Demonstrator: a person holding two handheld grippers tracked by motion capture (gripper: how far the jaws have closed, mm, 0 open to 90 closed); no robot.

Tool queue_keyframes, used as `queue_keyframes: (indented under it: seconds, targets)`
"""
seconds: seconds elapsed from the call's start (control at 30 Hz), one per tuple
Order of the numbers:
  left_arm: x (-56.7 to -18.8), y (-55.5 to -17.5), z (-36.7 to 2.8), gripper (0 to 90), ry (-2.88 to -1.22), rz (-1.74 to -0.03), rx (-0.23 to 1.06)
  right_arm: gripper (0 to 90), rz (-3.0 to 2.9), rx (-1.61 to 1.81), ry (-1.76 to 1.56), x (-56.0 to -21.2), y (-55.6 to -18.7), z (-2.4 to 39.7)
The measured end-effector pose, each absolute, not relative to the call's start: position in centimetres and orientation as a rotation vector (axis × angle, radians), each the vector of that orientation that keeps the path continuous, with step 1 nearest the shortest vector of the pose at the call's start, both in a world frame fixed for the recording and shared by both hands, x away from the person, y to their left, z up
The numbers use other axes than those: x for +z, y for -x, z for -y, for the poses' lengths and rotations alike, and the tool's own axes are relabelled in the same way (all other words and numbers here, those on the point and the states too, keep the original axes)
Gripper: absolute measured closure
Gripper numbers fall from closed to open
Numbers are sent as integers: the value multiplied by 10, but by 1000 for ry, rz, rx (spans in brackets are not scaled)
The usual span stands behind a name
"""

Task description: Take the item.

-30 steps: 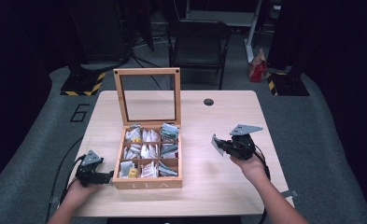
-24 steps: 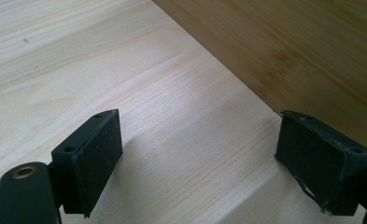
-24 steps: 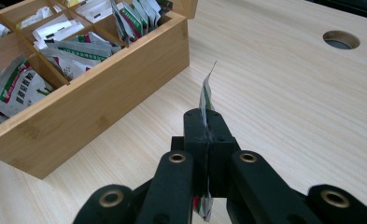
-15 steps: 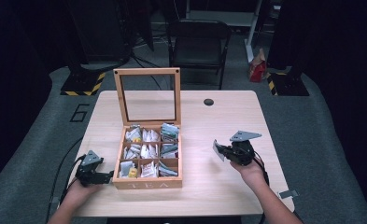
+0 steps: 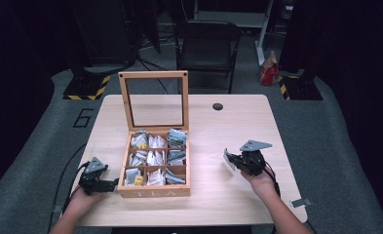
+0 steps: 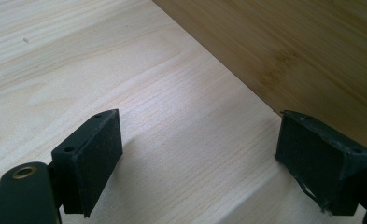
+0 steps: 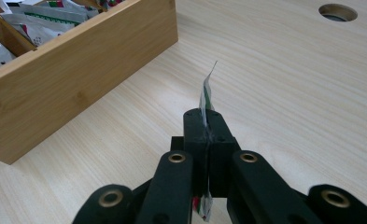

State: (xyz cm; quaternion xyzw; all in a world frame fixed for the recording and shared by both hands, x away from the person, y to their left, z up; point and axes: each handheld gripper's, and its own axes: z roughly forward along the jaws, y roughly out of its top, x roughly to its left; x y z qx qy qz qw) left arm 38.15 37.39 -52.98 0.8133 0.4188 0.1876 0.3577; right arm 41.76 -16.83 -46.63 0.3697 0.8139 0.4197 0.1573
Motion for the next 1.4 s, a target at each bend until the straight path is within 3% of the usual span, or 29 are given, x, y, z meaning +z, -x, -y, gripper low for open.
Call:
queue_keyframes:
  seconds: [1.4]
  targets:
    - [-530,-381,-374,140,-2099,-1081,484,850,-2379,1132,-1064,-495,-415,157]
